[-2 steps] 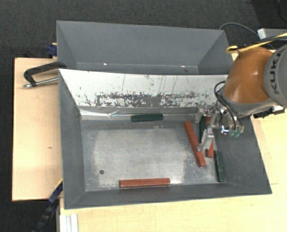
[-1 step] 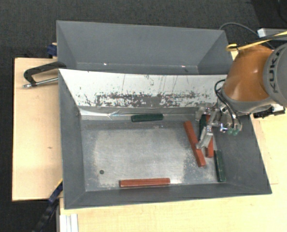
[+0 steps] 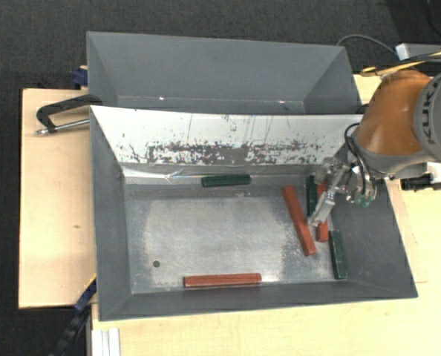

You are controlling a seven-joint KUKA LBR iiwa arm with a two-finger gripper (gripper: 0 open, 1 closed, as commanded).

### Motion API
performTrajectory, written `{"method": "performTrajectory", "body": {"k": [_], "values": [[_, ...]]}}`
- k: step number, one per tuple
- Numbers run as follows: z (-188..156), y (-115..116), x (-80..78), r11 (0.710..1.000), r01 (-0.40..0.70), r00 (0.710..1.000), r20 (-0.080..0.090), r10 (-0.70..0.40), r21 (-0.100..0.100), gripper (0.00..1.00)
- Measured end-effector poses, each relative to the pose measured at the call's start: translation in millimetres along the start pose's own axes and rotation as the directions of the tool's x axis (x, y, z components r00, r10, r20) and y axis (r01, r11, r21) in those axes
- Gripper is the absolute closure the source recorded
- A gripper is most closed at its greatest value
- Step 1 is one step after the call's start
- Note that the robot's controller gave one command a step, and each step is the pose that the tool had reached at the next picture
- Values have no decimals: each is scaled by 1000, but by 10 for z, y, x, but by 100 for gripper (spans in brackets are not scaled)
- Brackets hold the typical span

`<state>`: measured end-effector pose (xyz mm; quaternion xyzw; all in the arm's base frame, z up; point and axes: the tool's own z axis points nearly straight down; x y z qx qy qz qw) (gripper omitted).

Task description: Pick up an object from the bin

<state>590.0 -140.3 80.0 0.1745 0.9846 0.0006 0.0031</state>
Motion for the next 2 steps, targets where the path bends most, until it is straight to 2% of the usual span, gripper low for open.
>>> {"method": "performTrajectory", "body": {"k": [1,2], "values": [[15,-210,-75,1000,-8,1000,-1,8,0,0],[40,-19,-46,1000,-28,1000,-1,28,1,0]]}}
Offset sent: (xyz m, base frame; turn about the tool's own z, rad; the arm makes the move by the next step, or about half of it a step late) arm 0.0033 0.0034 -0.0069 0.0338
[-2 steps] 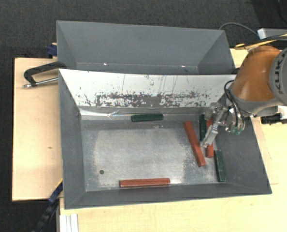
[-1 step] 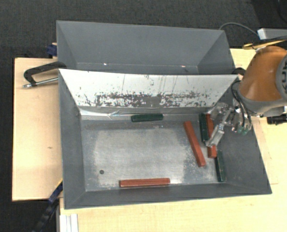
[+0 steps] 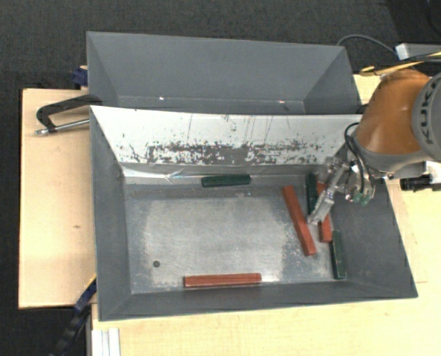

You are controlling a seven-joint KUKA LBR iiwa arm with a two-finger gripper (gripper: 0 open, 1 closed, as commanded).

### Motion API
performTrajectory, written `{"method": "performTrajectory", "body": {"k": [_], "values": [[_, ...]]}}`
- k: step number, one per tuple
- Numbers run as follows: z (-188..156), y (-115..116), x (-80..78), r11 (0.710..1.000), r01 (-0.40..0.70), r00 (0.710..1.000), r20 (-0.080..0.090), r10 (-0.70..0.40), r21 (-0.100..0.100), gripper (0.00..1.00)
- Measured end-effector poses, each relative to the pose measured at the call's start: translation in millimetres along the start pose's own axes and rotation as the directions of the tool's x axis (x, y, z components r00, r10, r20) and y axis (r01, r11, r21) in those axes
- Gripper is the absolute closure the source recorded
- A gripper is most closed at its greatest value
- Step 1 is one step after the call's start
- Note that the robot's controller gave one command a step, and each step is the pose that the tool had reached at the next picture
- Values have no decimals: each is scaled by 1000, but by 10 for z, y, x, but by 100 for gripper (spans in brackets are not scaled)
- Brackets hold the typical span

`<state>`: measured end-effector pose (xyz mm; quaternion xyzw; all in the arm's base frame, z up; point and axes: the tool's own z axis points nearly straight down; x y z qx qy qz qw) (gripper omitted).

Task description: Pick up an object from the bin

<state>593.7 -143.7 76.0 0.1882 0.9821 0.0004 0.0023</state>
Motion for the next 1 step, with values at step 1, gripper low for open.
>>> {"method": "performTrajectory", "body": {"k": [1], "values": [[1,137,41,1000,-21,1000,0,21,-1,0]]}}
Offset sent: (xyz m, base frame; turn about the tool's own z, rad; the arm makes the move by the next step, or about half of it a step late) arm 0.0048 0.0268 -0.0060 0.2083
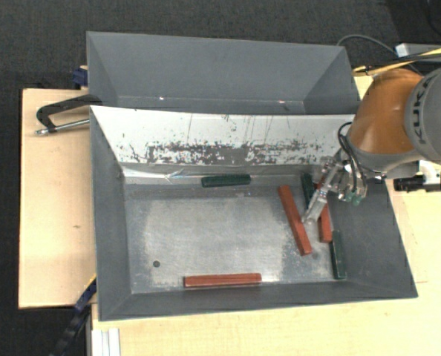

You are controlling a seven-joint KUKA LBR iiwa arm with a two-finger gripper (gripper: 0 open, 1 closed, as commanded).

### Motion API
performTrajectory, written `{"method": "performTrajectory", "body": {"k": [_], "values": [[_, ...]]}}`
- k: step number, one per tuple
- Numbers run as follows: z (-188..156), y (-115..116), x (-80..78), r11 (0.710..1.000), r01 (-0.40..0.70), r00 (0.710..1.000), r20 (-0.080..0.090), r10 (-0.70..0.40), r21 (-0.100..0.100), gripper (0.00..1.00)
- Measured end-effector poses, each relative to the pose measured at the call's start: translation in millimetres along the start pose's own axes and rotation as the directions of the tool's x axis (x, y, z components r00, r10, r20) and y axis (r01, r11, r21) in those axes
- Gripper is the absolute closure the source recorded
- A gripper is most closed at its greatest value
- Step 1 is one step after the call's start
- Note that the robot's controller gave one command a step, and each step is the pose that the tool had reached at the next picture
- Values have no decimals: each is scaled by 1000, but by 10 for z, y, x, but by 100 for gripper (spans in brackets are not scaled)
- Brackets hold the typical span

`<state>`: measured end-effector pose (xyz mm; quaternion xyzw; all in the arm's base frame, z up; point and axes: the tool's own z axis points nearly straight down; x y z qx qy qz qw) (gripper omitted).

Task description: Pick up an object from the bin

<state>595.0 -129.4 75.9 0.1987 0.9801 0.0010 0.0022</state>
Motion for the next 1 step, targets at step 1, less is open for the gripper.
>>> {"method": "performTrajectory", "body": {"k": [1], "values": [[44,149,4,983,-183,983,1,183,0,100]]}}
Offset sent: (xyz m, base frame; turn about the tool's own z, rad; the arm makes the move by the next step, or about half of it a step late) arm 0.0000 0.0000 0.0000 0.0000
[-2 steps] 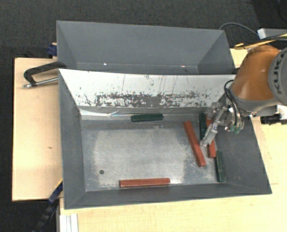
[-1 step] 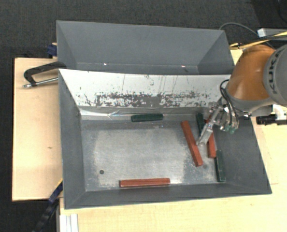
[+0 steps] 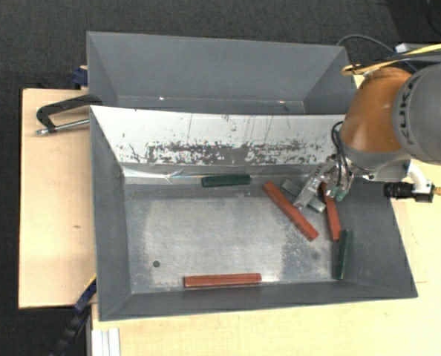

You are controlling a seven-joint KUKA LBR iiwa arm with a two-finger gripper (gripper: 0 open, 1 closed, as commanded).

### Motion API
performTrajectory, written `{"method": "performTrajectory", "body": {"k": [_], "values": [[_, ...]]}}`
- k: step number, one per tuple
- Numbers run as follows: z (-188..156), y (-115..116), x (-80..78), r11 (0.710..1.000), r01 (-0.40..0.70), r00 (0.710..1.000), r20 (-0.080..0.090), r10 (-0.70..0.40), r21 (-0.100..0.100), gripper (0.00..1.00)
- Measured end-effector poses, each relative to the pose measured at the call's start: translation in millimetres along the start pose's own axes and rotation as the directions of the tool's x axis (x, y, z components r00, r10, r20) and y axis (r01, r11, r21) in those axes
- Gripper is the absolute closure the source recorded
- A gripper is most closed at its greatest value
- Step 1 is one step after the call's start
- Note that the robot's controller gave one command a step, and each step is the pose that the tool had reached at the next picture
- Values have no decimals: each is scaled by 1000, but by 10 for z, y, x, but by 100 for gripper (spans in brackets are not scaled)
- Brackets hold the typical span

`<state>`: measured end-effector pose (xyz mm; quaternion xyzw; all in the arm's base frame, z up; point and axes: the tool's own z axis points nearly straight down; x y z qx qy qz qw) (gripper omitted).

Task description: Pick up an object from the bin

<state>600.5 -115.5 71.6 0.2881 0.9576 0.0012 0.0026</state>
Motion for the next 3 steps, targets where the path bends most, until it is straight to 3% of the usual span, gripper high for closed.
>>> {"method": "performTrajectory", "body": {"k": [3], "values": [[6,-4,5,1000,0,1000,-2,0,2,100]]}}
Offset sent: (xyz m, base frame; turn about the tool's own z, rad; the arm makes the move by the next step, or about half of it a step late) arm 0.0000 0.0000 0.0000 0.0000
